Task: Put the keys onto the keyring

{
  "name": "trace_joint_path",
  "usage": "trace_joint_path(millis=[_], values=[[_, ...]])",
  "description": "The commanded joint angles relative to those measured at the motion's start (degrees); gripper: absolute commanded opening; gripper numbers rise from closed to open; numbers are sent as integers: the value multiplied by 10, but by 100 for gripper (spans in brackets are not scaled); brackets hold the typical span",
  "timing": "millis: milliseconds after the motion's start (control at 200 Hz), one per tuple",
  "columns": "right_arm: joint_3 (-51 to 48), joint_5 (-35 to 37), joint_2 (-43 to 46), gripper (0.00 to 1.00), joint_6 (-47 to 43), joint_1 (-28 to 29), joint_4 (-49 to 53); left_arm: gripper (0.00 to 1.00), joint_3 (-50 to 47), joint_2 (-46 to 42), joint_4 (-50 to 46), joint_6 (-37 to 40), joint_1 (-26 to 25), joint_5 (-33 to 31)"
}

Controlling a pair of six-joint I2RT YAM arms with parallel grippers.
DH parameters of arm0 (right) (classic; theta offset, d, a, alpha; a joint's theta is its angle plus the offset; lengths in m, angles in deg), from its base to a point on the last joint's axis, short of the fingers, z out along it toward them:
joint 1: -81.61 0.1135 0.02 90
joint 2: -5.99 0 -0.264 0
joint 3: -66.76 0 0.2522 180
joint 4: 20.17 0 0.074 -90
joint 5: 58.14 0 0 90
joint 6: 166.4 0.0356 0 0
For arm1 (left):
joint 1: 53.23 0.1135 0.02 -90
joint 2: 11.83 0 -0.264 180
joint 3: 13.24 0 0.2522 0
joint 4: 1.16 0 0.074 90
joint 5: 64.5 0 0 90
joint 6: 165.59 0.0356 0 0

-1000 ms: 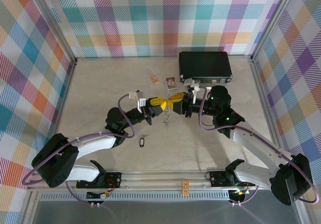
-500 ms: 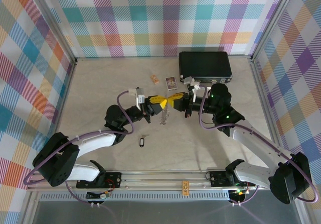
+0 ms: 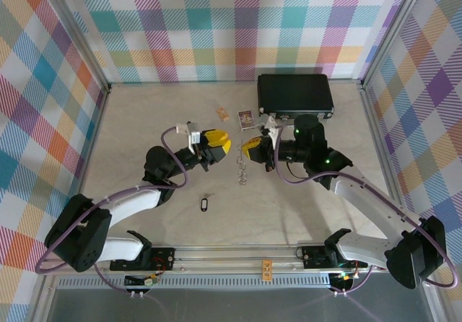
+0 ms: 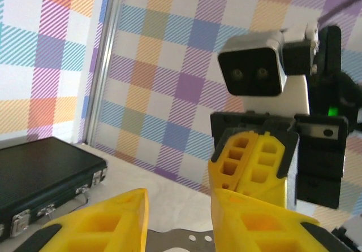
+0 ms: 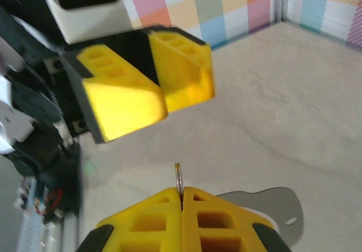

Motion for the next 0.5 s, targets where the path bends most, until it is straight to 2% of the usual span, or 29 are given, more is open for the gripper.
trace_joint_path(millis=[0,75,235,360,495], values=[[55,46,-21,0,-138,21,134,35,-3,-60,-113,112,2,1],[90,66,-38,0,-187,29,203,35,0,-86,-177,150,2,2],[142,85,-60,0,-270,34,300,35,9,-91,-234,178,1,33],[159,104,-64,0,-304,39,330,35,10,-75,-247,192,-7,63],[161,117,-63,0,-342,56,345,35,20,-74,-298,231,-25,46]])
